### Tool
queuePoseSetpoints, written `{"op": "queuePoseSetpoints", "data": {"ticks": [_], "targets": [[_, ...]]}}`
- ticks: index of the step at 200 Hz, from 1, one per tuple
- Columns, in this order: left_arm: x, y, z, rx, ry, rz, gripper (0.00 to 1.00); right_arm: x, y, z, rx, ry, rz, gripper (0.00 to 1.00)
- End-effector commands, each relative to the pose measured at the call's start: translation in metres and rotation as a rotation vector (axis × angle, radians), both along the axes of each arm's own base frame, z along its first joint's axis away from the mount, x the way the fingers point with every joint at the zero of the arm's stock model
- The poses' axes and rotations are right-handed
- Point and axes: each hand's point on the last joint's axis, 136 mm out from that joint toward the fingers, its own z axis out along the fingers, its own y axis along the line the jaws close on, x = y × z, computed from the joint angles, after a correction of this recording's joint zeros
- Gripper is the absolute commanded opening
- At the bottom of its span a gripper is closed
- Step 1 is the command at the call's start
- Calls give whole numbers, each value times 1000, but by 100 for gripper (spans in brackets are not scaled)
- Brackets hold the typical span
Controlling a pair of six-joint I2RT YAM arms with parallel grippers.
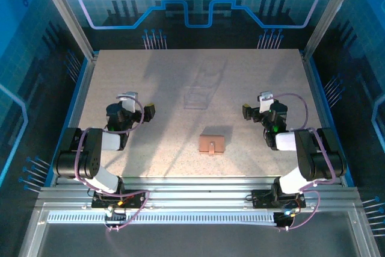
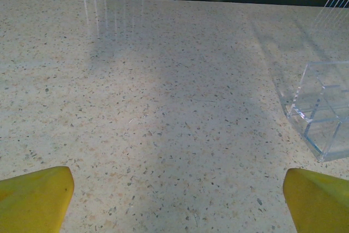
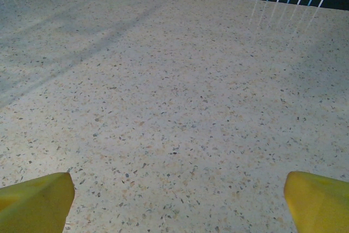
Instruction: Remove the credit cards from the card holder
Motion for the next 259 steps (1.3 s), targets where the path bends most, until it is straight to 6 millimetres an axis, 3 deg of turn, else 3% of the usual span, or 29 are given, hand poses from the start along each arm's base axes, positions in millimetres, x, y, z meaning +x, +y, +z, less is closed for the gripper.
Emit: {"op": "queuePoseSetpoints", "data": {"ticks": [1,45,80,149,201,259], "targets": [[-2,-3,5,6,-33,-27,99,7,1,11,2,-43,-2,100],[-2,-2,5,5,-32,-24,99,7,2,11,1,-45,0,100],[5,16,3,5,-11,87,99,7,1,11,3,-44,-1,100],[4,16,1,8,-7,90,99,8,1,11,7,-41,1,100],[-1,41,26,8,-18,244,99,-3,7,22,-65,-118,-23,100],[-12,38,41,-26,80,315,99,-13,22,42,-139,-62,-3,100]]}}
